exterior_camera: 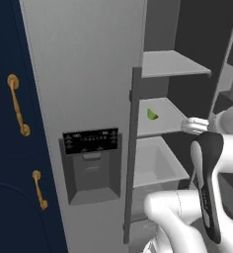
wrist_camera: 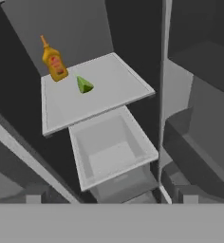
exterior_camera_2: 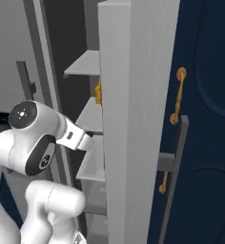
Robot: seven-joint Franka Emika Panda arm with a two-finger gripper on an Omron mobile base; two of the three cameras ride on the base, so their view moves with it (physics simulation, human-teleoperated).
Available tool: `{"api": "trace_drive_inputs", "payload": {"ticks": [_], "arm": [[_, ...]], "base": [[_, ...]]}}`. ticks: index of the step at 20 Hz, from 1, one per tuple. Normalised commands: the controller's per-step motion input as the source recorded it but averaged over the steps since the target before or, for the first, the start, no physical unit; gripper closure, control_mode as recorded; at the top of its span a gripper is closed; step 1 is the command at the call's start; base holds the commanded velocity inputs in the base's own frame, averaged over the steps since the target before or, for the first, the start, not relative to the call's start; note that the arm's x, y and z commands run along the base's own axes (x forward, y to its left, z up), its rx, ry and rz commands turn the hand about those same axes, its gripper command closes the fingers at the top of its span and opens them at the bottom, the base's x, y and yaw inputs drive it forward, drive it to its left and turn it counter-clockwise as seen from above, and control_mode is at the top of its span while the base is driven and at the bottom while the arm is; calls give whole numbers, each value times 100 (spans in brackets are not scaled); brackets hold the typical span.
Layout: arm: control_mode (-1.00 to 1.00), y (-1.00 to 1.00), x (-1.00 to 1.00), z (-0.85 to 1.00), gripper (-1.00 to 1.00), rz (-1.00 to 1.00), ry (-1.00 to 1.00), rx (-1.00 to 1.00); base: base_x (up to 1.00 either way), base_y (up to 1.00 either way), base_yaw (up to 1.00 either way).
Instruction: Grab a lemon wedge from the fridge and one ice cube from the ice bowl, and put them in the glass of lemonade.
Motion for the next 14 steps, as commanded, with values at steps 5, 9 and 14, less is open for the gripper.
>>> {"api": "trace_drive_inputs", "payload": {"ticks": [5, 9, 14], "arm": [[-100, 0, 15, 6, -100, 0, 0, 1], [-100, -3, 61, 32, -100, 4, 8, 0], [-100, -34, 64, -11, -100, 22, 16, 0]], "base": [[36, -3, 0], [0, 0, 0], [0, 0, 0]]}}
